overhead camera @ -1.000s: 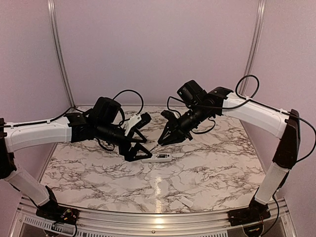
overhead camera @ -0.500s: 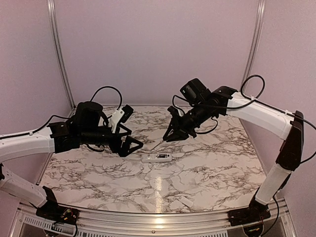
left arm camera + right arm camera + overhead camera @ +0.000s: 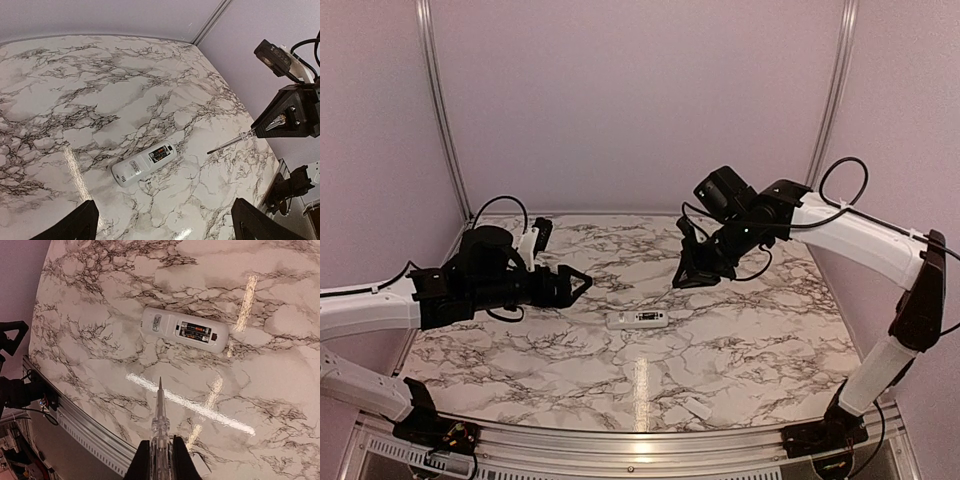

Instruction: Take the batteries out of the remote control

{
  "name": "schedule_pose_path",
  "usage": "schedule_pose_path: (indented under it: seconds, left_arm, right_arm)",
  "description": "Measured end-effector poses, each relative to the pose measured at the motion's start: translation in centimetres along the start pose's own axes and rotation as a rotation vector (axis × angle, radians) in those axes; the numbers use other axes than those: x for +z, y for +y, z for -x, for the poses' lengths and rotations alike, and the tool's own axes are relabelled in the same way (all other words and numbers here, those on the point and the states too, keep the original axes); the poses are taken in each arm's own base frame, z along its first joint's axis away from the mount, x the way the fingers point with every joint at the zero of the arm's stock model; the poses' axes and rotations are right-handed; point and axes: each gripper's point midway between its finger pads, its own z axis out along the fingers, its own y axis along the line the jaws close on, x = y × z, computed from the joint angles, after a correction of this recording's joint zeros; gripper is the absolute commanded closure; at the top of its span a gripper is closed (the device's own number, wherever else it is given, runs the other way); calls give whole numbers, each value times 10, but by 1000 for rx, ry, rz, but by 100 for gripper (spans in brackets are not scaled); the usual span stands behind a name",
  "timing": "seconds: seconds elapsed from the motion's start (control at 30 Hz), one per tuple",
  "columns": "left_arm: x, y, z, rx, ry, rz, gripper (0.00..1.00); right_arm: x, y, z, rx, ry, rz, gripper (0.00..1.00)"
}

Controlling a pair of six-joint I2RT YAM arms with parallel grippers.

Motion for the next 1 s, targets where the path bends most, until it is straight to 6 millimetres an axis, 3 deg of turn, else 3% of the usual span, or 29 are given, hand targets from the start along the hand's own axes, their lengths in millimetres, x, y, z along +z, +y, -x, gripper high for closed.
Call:
schedule_pose_path:
  seconds: [0.13, 0.33, 0.57, 0.8, 1.0]
  left_arm:
    - [2, 8, -15, -151, 37, 20, 7]
    - [14, 3, -31, -274, 124, 64, 8]
    - [32, -11, -43, -304, 205, 109, 9]
    - [50, -2, -77, -305, 285, 180, 17]
    - [58, 6, -88, -280, 307, 230, 24]
  right_arm:
    - [-14, -11, -2, -58, -40, -57, 100]
    - [-29, -18, 1, -152, -86, -104, 100]
    - [-33, -28, -5, -210, -68, -151, 100]
    - [-43, -31, -15, -193, -76, -148, 100]
    - [-38, -32, -26, -89, -51, -118, 100]
